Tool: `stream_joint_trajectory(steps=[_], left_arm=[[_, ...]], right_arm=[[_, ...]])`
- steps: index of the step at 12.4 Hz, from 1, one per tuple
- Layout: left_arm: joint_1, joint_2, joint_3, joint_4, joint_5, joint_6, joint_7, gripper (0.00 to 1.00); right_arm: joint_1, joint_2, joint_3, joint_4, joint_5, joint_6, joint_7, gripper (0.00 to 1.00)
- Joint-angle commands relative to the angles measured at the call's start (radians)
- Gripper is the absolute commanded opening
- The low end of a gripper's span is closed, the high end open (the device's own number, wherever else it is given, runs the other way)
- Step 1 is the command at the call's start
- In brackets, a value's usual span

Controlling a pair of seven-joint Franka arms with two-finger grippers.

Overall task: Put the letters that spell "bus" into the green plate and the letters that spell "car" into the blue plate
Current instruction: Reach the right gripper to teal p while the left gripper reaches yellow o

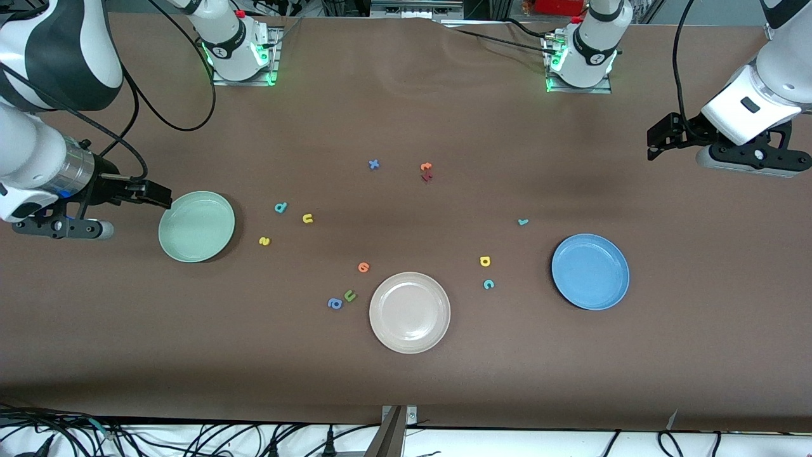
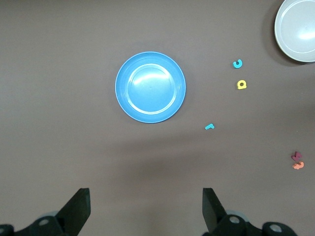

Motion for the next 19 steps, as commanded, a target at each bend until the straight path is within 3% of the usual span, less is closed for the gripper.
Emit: stream_joint_trajectory(steps=[1, 6, 9, 13, 15, 19], left_arm=[[-0.001, 0.013, -0.004, 0.03, 0.013, -0.029, -0.011, 1.0], [-0.077, 0.112, -0.004, 0.031, 0.008, -0.043, -0.016, 1.0], [-0.126, 0.186, -0.004, 0.033, -0.028, 0.049, -0.019, 1.0], [-0.212, 0.339, -0.004, 0.033, -0.149, 0.252, -0.019, 1.0], [-0.266, 0.411, -0.001, 0.033, -0.148, 0.299, -0.075, 1.0], [-0.323, 0.613, 0.0, 0.035, -0.098, 0.528, -0.29, 1.0]], right_arm=[[0.004, -0.01, 0.003, -0.008, -0.016, -0.002, 0.023, 0.99], [0.059, -0.007, 0.006, -0.008, -0.013, 0.008, 0.115, 0.99], [0.146, 0.014, 0.006, -0.048, -0.01, 0.072, 0.258, 0.99], [0.203, 0.054, 0.008, -0.202, -0.009, 0.253, 0.327, 0.99], [0.205, 0.056, 0.01, -0.33, -0.009, 0.391, 0.327, 0.99], [0.203, 0.077, 0.01, -0.538, -0.003, 0.574, 0.329, 0.98]])
